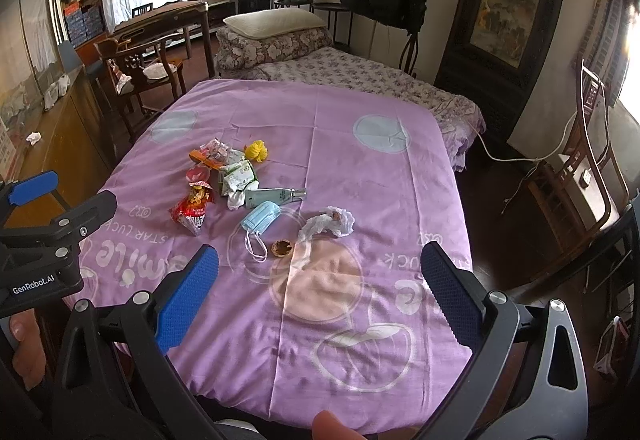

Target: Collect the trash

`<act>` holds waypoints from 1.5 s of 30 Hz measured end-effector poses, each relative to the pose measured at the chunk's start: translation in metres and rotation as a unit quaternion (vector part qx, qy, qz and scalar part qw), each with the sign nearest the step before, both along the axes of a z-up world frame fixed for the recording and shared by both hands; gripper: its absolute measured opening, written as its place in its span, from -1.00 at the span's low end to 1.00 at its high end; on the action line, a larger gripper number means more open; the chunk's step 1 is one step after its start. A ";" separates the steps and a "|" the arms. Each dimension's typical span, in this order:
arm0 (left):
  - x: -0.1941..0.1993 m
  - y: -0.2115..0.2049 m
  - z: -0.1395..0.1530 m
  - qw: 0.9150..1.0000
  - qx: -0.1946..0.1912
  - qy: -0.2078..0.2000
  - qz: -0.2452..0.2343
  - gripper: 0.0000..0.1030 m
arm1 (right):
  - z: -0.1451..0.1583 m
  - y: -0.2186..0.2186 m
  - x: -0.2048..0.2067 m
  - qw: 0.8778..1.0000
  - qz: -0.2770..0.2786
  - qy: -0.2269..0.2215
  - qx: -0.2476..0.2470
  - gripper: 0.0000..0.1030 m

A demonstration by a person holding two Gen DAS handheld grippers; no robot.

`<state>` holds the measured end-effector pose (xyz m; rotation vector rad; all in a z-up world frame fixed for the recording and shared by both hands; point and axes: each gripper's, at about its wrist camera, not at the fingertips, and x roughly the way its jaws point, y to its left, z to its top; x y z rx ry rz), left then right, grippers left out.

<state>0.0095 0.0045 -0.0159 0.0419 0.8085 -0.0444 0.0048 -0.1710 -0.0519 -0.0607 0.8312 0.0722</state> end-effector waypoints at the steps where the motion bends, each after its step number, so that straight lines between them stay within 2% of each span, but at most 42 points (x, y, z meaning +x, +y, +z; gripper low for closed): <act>1: 0.000 0.000 0.001 1.000 0.000 0.000 0.000 0.90 | 0.000 0.000 0.000 1.000 0.000 0.000 0.000 0.88; 31: 0.002 -0.001 0.006 1.000 0.000 -0.001 0.000 0.90 | 0.002 0.000 0.000 1.000 0.000 0.001 0.001 0.88; 35: 0.002 -0.001 0.008 1.000 0.003 -0.012 0.010 0.90 | 0.001 0.000 0.001 1.000 -0.003 0.002 0.001 0.88; 41: 0.002 0.007 0.008 0.998 0.015 -0.050 0.037 0.90 | -0.008 -0.005 0.005 1.000 -0.011 0.005 -0.002 0.88; 45: 0.005 0.012 0.000 0.998 -0.002 -0.052 0.031 0.90 | -0.016 -0.007 0.010 1.000 -0.015 0.000 -0.002 0.88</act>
